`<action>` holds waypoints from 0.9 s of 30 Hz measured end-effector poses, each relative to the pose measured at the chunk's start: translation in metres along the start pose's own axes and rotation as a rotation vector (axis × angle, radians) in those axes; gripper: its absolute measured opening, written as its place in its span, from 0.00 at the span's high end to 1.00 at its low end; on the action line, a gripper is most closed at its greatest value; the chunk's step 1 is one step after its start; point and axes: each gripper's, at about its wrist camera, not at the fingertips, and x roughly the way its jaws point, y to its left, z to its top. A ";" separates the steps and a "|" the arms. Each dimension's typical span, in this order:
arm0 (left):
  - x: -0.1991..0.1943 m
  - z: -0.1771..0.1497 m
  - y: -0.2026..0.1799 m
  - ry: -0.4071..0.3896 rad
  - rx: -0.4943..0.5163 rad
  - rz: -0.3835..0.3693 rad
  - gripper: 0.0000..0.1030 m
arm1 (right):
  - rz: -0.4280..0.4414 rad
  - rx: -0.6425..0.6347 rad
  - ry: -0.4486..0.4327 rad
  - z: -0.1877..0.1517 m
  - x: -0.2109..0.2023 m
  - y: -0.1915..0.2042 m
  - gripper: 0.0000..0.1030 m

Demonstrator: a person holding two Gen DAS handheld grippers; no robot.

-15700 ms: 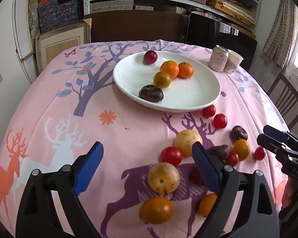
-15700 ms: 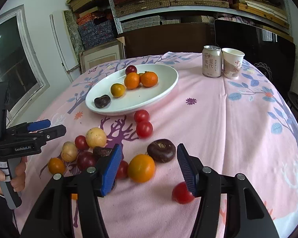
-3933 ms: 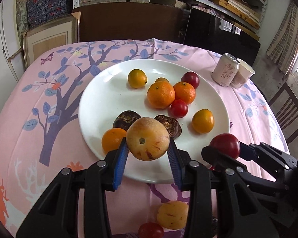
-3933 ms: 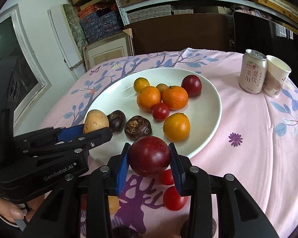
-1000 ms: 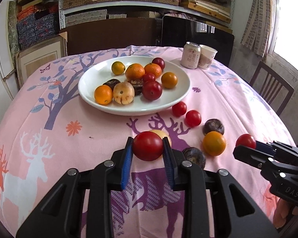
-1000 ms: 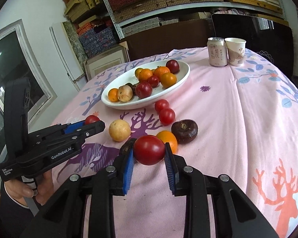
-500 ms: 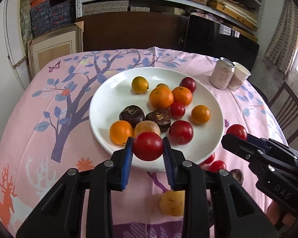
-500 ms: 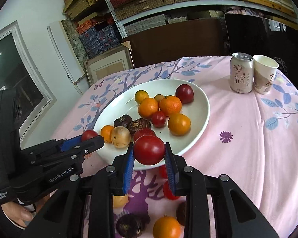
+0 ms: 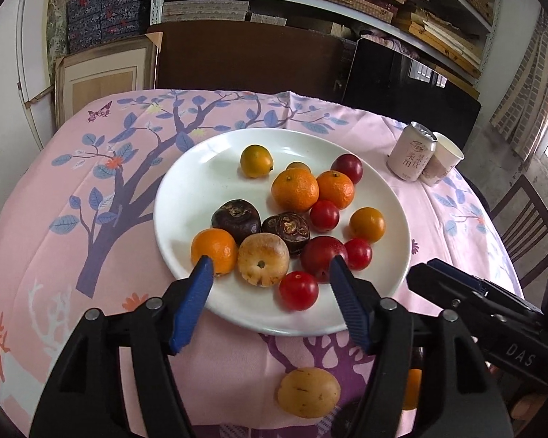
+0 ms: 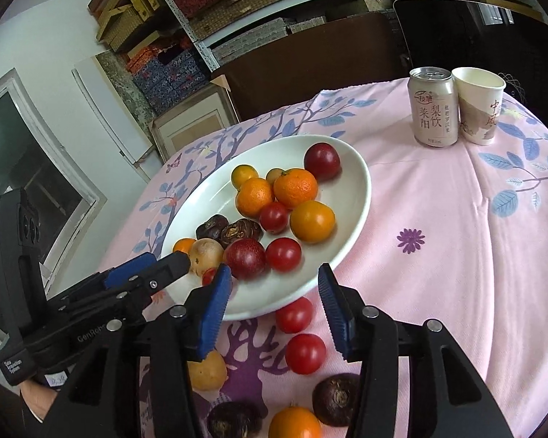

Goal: Organize fruits
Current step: 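Grasp the yellow potato-like fruit with the left gripper while the right gripper grasps an orange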

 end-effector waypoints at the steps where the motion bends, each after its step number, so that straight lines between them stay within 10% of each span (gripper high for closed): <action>1: -0.004 -0.003 -0.001 0.000 0.007 0.004 0.34 | -0.001 -0.004 0.001 -0.003 -0.006 -0.001 0.45; 13: -0.025 -0.067 -0.012 -0.016 0.115 0.075 0.21 | -0.199 -0.294 0.094 -0.077 -0.043 0.010 0.40; 27: -0.017 -0.081 -0.011 0.025 0.151 0.044 0.20 | -0.075 -0.239 0.096 -0.096 -0.024 0.016 0.63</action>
